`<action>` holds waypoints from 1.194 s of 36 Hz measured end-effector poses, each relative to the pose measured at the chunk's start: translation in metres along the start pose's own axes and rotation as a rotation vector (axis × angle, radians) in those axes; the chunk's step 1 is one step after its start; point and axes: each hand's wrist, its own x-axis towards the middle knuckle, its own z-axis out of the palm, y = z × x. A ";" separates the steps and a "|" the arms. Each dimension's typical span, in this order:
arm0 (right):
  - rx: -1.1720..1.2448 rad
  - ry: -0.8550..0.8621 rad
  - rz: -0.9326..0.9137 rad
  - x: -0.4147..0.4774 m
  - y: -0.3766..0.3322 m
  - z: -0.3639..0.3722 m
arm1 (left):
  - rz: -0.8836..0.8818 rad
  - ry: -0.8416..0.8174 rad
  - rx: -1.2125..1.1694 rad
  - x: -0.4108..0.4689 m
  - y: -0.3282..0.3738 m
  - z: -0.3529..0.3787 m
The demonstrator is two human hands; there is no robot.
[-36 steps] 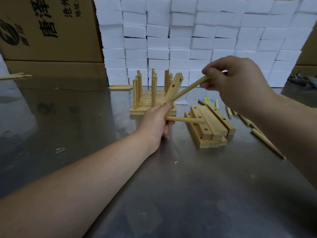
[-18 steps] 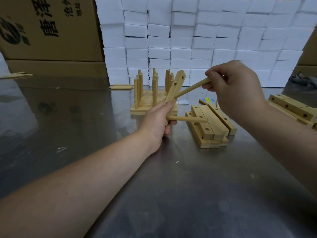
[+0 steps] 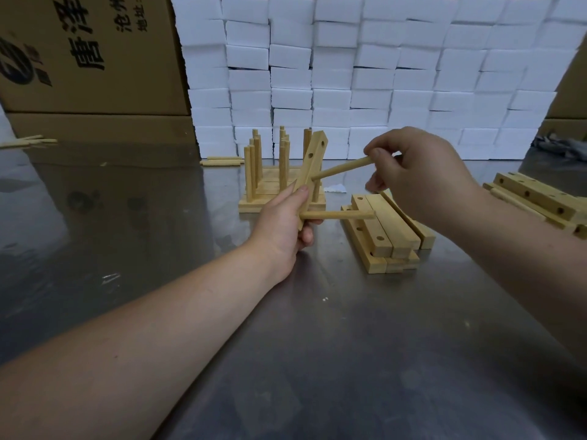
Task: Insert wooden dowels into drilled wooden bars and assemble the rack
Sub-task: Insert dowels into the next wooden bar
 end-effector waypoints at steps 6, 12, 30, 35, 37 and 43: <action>-0.114 -0.120 -0.067 -0.005 0.003 0.005 | 0.013 -0.024 0.015 0.000 0.000 0.000; -0.148 -0.162 -0.092 -0.003 0.007 0.002 | -0.018 -0.082 0.057 -0.002 0.001 0.000; -0.416 -0.204 -0.344 -0.009 0.013 0.006 | 0.036 -0.052 0.251 -0.004 0.000 0.002; -0.474 -0.170 -0.415 -0.014 0.011 0.010 | 0.047 -0.047 0.287 -0.004 -0.001 0.004; -0.442 -0.153 -0.409 -0.015 0.011 0.010 | 0.042 -0.043 0.278 -0.004 -0.001 0.004; -0.368 -0.110 -0.380 -0.017 0.010 0.012 | 0.063 -0.030 0.239 -0.003 -0.001 0.004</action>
